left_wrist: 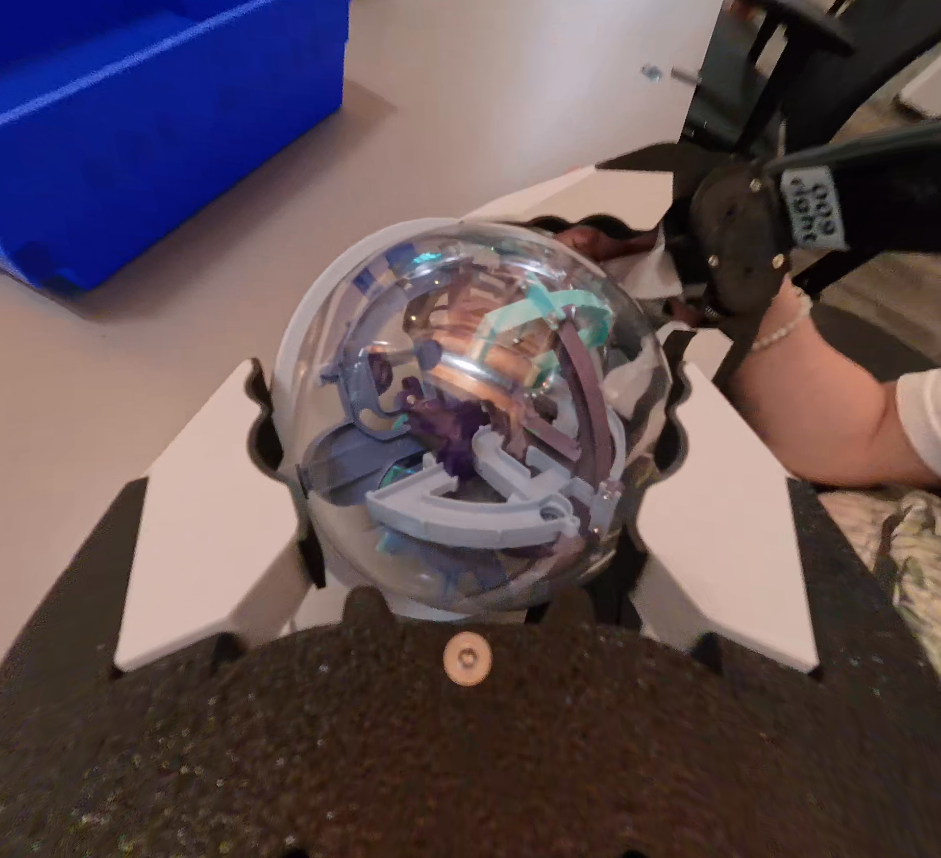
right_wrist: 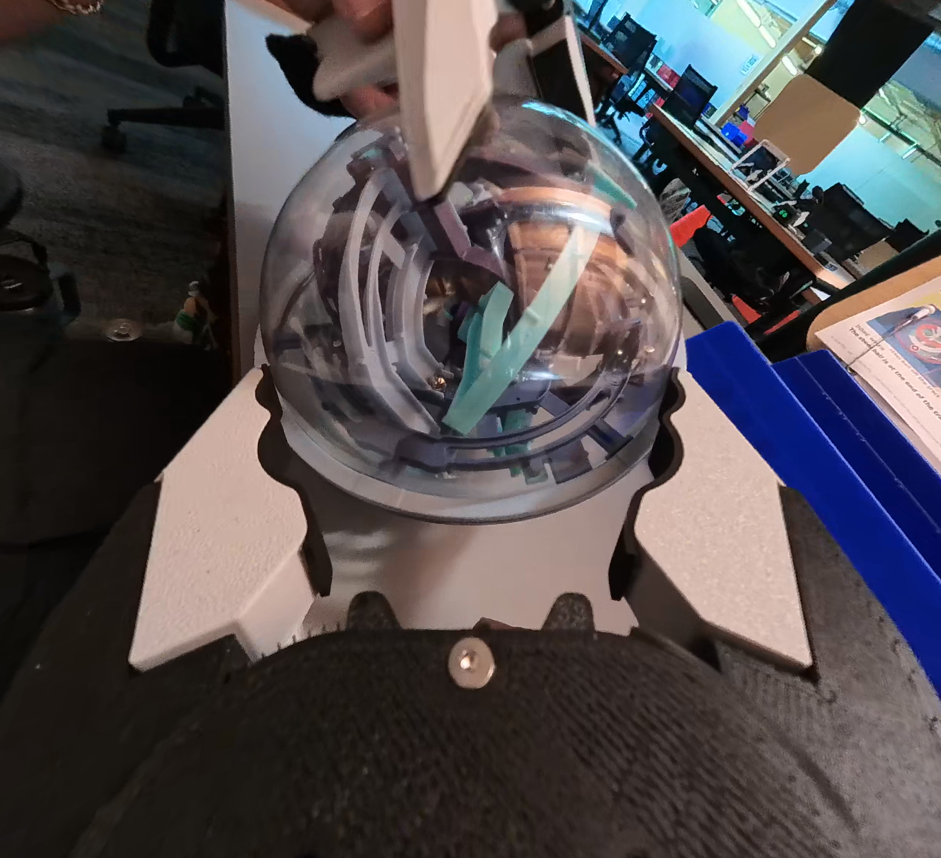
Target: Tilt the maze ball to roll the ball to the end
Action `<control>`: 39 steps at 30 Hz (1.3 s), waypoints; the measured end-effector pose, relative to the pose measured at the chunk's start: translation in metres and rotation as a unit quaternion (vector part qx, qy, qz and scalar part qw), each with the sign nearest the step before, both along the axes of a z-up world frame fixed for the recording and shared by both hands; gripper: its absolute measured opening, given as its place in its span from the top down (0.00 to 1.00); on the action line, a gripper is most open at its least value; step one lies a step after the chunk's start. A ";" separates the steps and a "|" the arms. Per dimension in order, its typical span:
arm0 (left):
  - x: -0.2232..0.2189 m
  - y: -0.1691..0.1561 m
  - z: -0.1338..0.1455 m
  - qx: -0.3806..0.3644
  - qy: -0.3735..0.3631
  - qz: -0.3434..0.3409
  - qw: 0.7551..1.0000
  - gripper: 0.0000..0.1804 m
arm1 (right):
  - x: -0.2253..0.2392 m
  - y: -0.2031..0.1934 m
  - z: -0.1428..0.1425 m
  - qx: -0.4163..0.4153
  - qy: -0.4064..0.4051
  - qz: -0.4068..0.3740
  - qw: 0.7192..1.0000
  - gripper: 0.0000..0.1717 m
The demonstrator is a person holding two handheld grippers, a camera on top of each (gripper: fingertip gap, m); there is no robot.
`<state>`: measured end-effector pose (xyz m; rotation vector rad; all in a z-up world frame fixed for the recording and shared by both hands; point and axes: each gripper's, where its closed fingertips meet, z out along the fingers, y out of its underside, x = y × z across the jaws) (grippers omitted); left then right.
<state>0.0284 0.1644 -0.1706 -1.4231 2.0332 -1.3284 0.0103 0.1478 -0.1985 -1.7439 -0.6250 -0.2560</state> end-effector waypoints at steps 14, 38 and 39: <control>-0.015 -0.035 0.006 -0.003 -0.128 -0.186 0.974 0.15 | -0.017 -0.008 0.006 0.010 -0.005 0.053 0.999 0.08; 0.015 0.005 0.005 -0.205 -0.075 -0.070 0.973 0.19 | 0.012 0.011 -0.007 0.028 -0.022 -0.013 0.999 0.11; 0.016 0.002 0.005 -0.217 -0.073 -0.074 0.971 0.18 | 0.012 0.011 -0.007 0.034 -0.023 -0.012 0.999 0.10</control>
